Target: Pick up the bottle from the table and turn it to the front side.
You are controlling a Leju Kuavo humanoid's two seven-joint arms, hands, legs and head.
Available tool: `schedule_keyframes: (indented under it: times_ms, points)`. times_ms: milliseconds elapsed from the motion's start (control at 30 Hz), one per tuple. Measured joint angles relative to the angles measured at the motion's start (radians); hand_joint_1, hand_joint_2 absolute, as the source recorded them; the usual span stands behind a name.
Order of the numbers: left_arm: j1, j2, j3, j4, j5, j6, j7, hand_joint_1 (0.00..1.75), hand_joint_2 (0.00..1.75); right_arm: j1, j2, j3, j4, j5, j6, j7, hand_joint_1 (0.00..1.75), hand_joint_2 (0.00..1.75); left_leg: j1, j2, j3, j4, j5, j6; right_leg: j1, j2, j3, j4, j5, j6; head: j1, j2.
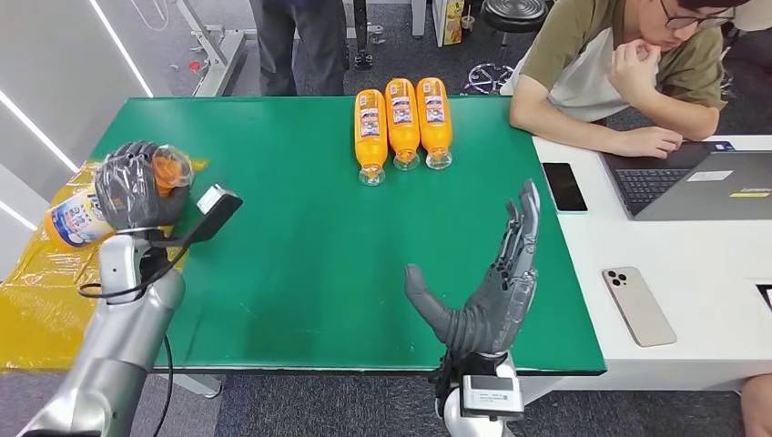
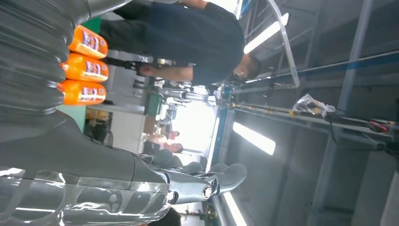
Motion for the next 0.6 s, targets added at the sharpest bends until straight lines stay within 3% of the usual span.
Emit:
schedule_keyframes:
  times_ms: [233, 433, 600]
  points:
    - [-0.12, 0.014, -0.011, 0.176, -0.042, -0.024, 0.019, 1.75, 1.75, 0.001, 0.002, -0.005, -0.014, 0.011, 0.0, 0.001, 0.0, 1.75, 0.0, 0.001, 0.0, 0.0, 0.0, 0.0, 0.0, 0.002, -0.001, 0.0, 0.0, 0.0, 0.0, 0.0]
    - [-0.145, 0.016, -0.031, 0.233, -0.08, -0.039, 0.042, 1.75, 1.75, 0.001, 0.002, -0.005, -0.018, 0.011, 0.0, -0.001, 0.0, 1.75, 0.0, 0.001, 0.0, 0.0, 0.0, 0.0, 0.0, 0.002, -0.001, 0.0, 0.0, 0.0, 0.0, 0.0]
    - [-0.165, 0.025, -0.073, 0.275, -0.171, -0.135, 0.09, 1.75, 1.75, 0.001, 0.002, -0.005, -0.025, 0.009, 0.0, 0.001, 0.0, 1.75, 0.0, 0.001, 0.0, -0.001, 0.0, 0.0, 0.0, 0.001, 0.0, 0.0, 0.0, 0.0, 0.0, 0.0]
